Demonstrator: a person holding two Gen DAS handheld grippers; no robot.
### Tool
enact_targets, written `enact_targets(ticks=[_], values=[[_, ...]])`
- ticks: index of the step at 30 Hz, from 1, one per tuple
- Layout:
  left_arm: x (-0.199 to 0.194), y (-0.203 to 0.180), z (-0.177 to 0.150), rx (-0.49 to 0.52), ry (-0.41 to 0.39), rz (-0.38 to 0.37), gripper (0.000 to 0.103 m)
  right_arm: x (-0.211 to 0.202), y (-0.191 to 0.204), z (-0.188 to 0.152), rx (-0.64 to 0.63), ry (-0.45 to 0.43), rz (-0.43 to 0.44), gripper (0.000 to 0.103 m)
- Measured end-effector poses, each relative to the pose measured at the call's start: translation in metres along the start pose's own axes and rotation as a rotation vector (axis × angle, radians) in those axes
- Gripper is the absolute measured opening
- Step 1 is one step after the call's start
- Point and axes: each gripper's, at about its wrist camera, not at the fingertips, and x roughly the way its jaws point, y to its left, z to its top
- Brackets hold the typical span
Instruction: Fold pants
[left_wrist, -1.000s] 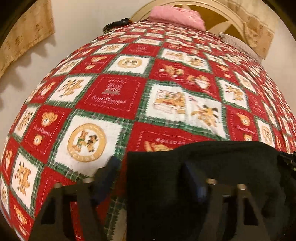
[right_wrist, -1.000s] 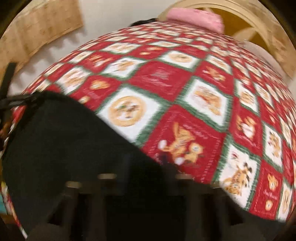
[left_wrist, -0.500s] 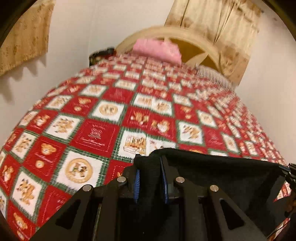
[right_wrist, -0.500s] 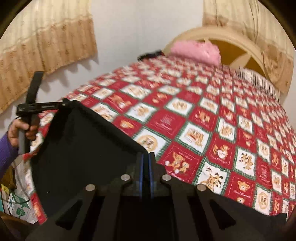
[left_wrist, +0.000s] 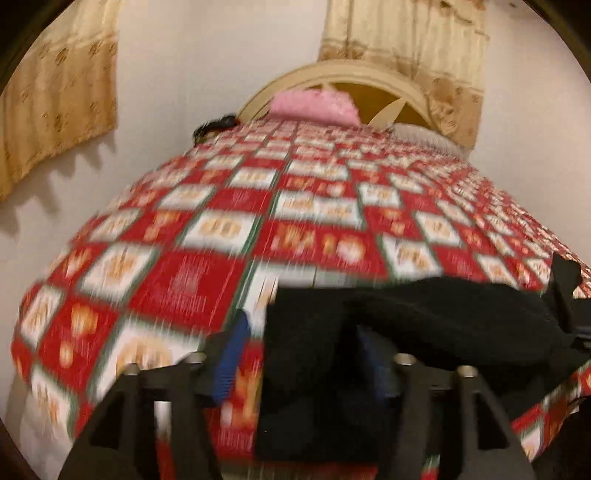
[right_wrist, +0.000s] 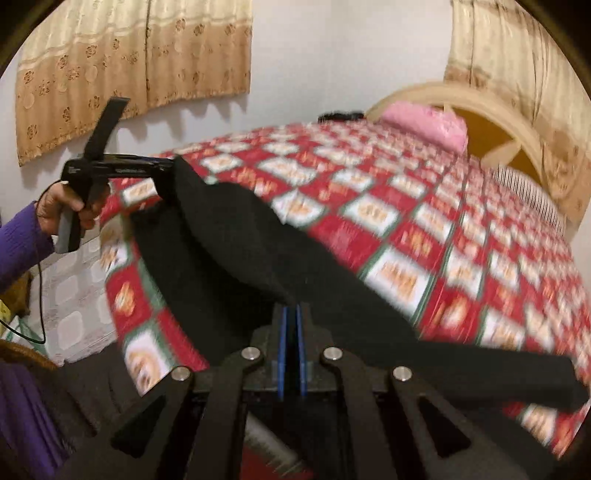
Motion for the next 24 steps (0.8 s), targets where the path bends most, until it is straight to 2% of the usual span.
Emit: enact_targets(ticks=[2, 3, 5, 7, 9, 11, 12, 14, 16, 17, 18, 19, 20, 24], values=[[0.000, 0.005, -0.018, 0.001, 0.057, 0.011, 0.067, 0.012, 0.003, -0.017, 0.033, 0.045, 0.012, 0.009], [0.000, 0.005, -0.024, 0.007, 0.081, 0.040, 0.067, 0.017, 0.004, -0.024, 0.050, 0.076, -0.020, 0.012], [0.003, 0.007, -0.037, 0.021, 0.131, 0.109, 0.074, 0.022, 0.005, -0.034, 0.064, 0.059, -0.034, 0.014], [-0.006, 0.014, -0.044, -0.013, 0.118, 0.117, 0.075, 0.020, -0.001, -0.033, 0.118, 0.050, 0.019, 0.027], [-0.013, 0.020, -0.046, -0.049, 0.142, 0.128, 0.075, 0.016, -0.004, -0.027, 0.154, 0.060, 0.057, 0.054], [-0.025, 0.027, -0.047, -0.080, 0.148, 0.156, 0.075, 0.002, 0.000, -0.020, 0.144, 0.036, 0.056, 0.064], [-0.030, 0.029, -0.047, -0.085, 0.143, 0.166, 0.075, -0.007, 0.001, -0.016, 0.133, 0.010, 0.061, 0.066], [-0.040, 0.031, -0.045, -0.090, 0.114, 0.185, 0.075, -0.026, 0.003, -0.003, 0.118, -0.065, 0.071, 0.066], [-0.046, 0.030, -0.038, -0.101, 0.081, 0.170, 0.075, -0.032, 0.002, 0.019, 0.112, -0.117, 0.093, 0.064], [-0.045, 0.028, -0.033, -0.118, 0.089, 0.133, 0.075, -0.030, 0.004, 0.029, 0.101, -0.130, 0.098, 0.052], [-0.044, 0.025, -0.031, -0.140, 0.101, 0.092, 0.075, -0.024, 0.008, 0.041, 0.087, -0.147, 0.095, 0.033], [-0.042, 0.022, -0.029, -0.172, 0.114, 0.039, 0.075, -0.016, 0.013, 0.048, 0.084, -0.156, 0.096, 0.027], [-0.040, 0.017, -0.028, -0.225, 0.130, -0.047, 0.075, -0.008, 0.018, 0.052, 0.087, -0.161, 0.108, 0.026], [-0.037, -0.004, -0.032, -0.329, 0.143, -0.260, 0.075, 0.039, 0.043, 0.061, 0.085, -0.131, 0.168, 0.026]])
